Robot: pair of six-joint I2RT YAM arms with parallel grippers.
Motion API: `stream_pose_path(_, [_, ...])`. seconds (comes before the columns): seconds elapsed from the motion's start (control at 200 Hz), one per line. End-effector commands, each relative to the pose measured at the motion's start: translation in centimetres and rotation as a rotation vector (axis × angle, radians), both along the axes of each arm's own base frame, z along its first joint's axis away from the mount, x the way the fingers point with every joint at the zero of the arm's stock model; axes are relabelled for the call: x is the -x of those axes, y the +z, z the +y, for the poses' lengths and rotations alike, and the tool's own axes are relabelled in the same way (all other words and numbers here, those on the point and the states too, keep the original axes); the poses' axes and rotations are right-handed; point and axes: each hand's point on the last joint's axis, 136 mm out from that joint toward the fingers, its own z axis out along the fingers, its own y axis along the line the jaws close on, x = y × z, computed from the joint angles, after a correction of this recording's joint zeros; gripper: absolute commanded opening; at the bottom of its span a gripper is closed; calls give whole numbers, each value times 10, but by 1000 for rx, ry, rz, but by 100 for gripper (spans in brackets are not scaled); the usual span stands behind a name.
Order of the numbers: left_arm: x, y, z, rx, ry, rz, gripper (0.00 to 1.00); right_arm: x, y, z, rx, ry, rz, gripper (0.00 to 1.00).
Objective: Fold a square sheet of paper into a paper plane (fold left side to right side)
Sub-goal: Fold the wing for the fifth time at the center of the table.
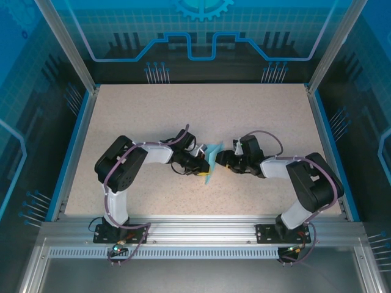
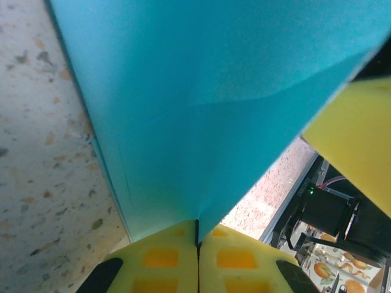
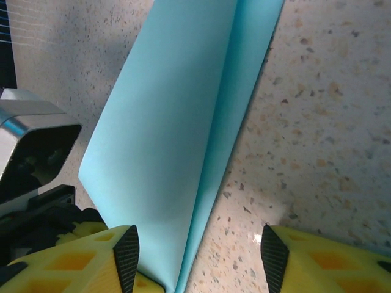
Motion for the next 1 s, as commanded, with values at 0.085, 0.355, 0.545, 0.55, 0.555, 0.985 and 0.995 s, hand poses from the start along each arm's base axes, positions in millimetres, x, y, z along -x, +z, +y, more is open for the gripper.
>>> stream_pose_path(0.085, [3, -6, 4, 30, 20, 49, 7, -15, 2, 17, -2, 5, -38, 54])
stream_pose_path(0.355, [2, -4, 4, 47, 30, 50, 7, -21, -6, 25, 15, -4, -6, 50])
stream_pose_path(0.545, [-1, 1, 2, 65, 50, 54, 7, -23, -11, 25, 34, -19, 13, 48])
stream_pose_path(0.55, [-1, 1, 2, 66, 50, 54, 7, -23, -11, 25, 36, -20, 15, 48])
stream_pose_path(0.555, [-1, 1, 2, 66, 50, 54, 7, -23, -11, 25, 35, -20, 16, 48])
stream_pose_path(0.985, [-4, 3, -2, 94, 84, 86, 6, -20, -23, 25, 53, -26, 73, 47])
stream_pose_path(0.995, [-4, 3, -2, 94, 83, 86, 6, -20, -23, 25, 52, -25, 74, 47])
